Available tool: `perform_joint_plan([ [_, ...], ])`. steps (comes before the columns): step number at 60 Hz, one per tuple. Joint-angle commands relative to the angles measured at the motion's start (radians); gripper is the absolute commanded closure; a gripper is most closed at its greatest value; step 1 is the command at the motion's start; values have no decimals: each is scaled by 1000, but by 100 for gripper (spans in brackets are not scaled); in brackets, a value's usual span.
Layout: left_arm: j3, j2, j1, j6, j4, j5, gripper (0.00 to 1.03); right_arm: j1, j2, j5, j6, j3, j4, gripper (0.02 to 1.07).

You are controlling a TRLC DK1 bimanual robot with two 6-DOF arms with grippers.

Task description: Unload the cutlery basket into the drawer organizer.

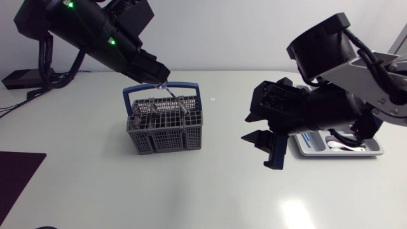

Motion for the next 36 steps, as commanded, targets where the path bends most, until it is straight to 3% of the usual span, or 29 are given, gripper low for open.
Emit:
perform_joint_plan([
  [1, -14, -8, 7, -44, -2, 67, 99, 19, -30, -2, 69, -21, 23, 49],
  [12, -65, 3, 7, -81, 57, 187, 99, 43, -74, -12, 138, -64, 85, 50],
  [15, -70, 13, 6, -90, 65, 217, 99, 53, -80, -20, 157, -76, 106, 57],
  [20, -74, 35, 1, -101, 82, 273, 99, 68, -82, -23, 181, -90, 134, 60],
  [36, -96, 99, -26, -101, 126, 352, 99, 122, -54, -23, 261, -90, 230, 60],
])
